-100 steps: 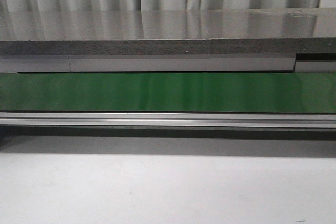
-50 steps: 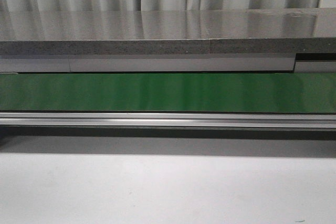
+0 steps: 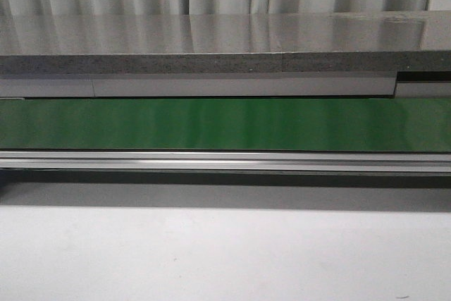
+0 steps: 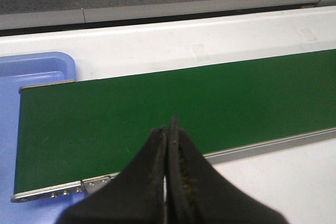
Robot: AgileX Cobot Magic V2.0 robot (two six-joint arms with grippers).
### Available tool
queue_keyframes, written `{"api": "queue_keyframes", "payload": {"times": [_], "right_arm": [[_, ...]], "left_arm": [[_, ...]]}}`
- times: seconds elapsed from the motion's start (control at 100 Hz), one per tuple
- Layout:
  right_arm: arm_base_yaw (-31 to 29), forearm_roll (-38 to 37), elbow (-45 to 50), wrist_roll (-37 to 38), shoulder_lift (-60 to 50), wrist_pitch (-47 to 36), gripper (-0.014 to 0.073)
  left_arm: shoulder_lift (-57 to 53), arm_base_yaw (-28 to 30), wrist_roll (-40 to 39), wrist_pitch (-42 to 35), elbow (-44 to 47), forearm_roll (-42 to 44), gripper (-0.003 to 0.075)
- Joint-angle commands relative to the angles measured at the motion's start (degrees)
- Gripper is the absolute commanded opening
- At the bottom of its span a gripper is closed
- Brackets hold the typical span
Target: Move button from right to left
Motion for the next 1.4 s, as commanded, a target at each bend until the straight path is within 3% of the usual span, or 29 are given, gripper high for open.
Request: {"api": "queue_keyframes", "payload": {"times": [0.0,0.5,0.62,0.76,0.86,1.09,1.21,1.39], "right_arm": [[0.1,1.0,-1.4,-0.4,0.5,-4.0,-0.0066],[0.1,1.0,-1.4,-0.4,0.5,-4.0,-0.0066],[0.1,1.0,-1.4,-0.4,0.5,-4.0,-0.0066],[0.1,1.0,-1.4,-0.4,0.5,-4.0,-0.0066],[0.1,1.0,-1.4,-0.4,0.5,-4.0,-0.0066],[0.1,1.0,-1.4,-0.4,0.5,-4.0,-0.0066],[0.1,1.0,-1.4,-0.4,0.5,-4.0,-0.0066],[0.1,1.0,-1.4,-0.4,0.5,-4.0,-0.0066]], "left_arm": [[-2.7,-0.5,0.1,-2.3,0.6,-2.7,-0.002],[-18.0,-0.5,3.4,-6.2,14.7,-3.6,-0.002],[-21.7,-0.5,4.3,-12.0,19.2,-6.0,-0.002],[-26.3,-2.4,3.9,-24.2,25.7,-5.6,-0.002],[-29.3,-5.3,-2.8,-30.0,29.7,0.0,-0.002],[-33.1,-11.3,-23.3,-47.0,38.2,22.7,-0.002],[-34.4,-11.4,-24.4,-53.3,42.2,25.4,-0.002],[-38.6,-10.7,-24.4,-55.1,48.6,25.4,-0.002]]}}
